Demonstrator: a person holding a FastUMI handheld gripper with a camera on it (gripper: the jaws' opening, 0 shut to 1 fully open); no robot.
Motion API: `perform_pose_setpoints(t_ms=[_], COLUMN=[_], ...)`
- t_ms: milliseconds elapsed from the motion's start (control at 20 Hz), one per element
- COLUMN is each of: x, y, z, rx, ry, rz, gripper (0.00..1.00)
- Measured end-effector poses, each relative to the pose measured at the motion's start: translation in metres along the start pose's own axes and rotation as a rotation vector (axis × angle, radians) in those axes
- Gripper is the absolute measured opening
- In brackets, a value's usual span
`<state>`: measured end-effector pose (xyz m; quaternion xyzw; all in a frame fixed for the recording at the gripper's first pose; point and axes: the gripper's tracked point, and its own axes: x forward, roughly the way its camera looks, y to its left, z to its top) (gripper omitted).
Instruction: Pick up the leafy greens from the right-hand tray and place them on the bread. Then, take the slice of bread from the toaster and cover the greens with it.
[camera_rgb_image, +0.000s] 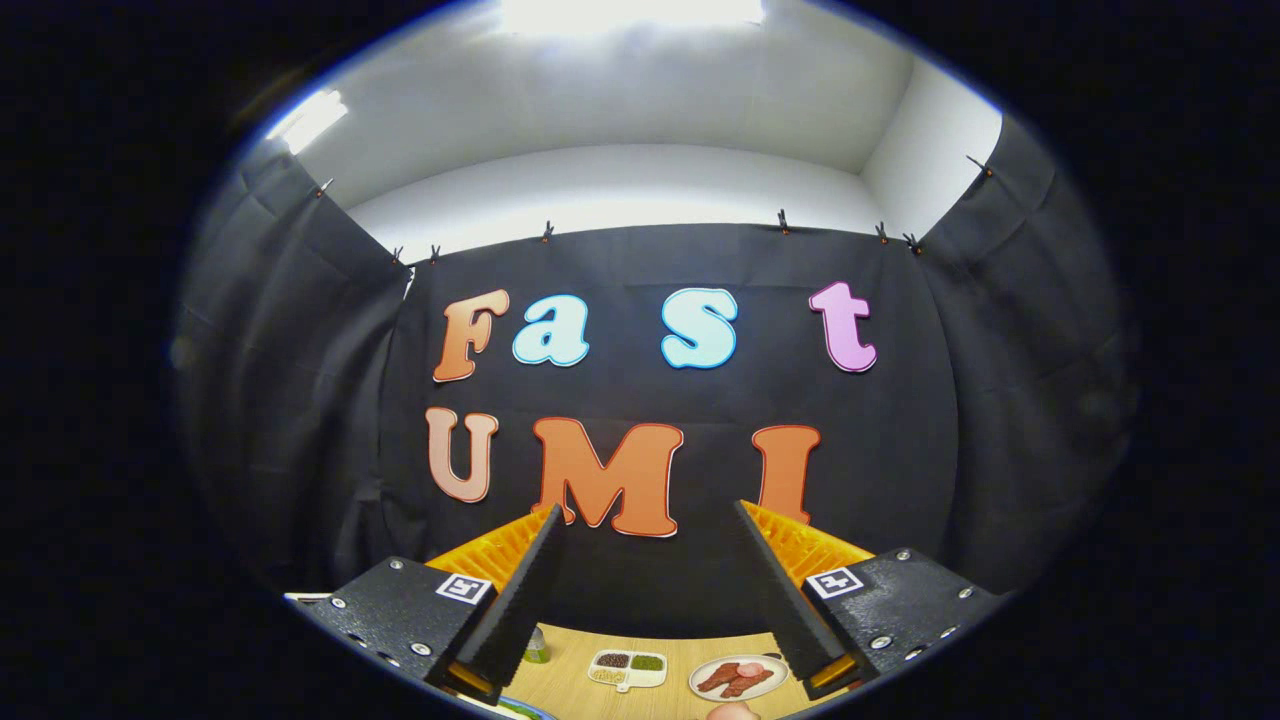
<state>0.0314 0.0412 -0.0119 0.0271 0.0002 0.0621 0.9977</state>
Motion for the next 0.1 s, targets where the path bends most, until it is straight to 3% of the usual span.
perform_pose_setpoints(t_ms=[100], x=[-0.0001], y=[-0.0019], z=[-0.0008], rx=[-0.009], ry=[0.006], rz=[-0.006], gripper=[0.99])
